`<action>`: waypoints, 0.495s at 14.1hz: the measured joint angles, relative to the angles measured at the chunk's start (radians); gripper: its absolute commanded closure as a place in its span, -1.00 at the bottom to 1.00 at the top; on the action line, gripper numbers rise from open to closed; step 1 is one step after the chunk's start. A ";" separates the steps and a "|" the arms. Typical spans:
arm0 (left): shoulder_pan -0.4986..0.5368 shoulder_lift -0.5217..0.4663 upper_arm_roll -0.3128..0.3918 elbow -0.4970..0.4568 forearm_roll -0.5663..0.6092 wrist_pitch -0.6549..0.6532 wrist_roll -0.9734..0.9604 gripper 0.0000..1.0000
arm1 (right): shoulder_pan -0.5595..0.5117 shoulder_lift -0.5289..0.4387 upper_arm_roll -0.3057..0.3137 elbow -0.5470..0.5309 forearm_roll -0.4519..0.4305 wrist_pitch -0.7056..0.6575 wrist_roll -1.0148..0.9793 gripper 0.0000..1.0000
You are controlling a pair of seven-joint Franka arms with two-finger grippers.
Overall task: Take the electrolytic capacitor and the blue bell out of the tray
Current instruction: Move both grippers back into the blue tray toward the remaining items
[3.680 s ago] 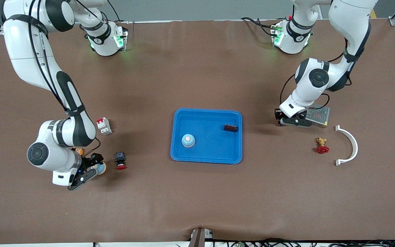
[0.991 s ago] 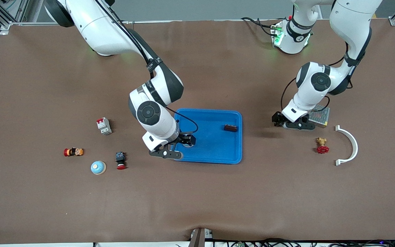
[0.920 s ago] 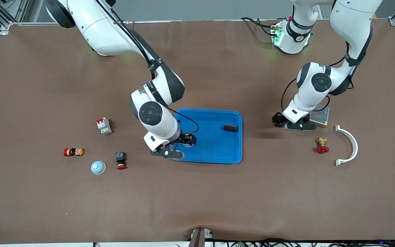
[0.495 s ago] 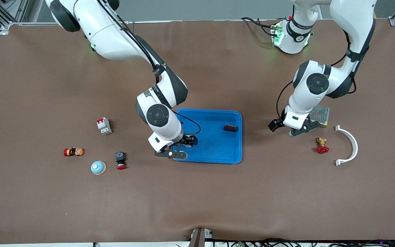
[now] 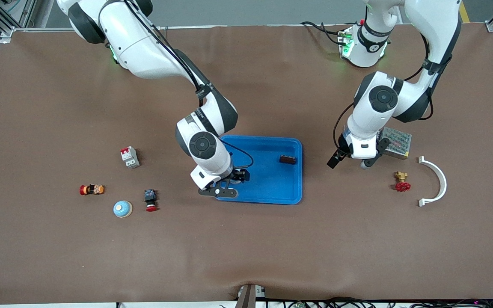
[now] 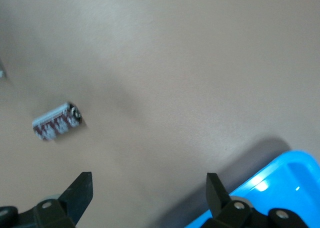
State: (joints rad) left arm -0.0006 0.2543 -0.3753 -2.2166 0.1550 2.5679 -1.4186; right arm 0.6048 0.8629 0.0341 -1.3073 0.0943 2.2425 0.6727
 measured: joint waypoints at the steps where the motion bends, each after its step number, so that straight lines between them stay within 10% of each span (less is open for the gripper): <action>1: 0.000 0.001 -0.003 0.006 0.000 0.000 -0.065 -1.00 | 0.004 0.005 0.000 0.000 0.000 0.002 0.001 -1.00; 7: -0.032 0.008 -0.038 0.026 0.000 0.000 -0.306 -1.00 | 0.014 0.023 -0.001 0.000 0.000 0.018 0.001 -1.00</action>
State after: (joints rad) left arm -0.0330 0.2619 -0.4135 -2.1901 0.1550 2.5679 -1.7247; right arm 0.6193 0.8861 0.0332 -1.3073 0.0941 2.2608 0.6739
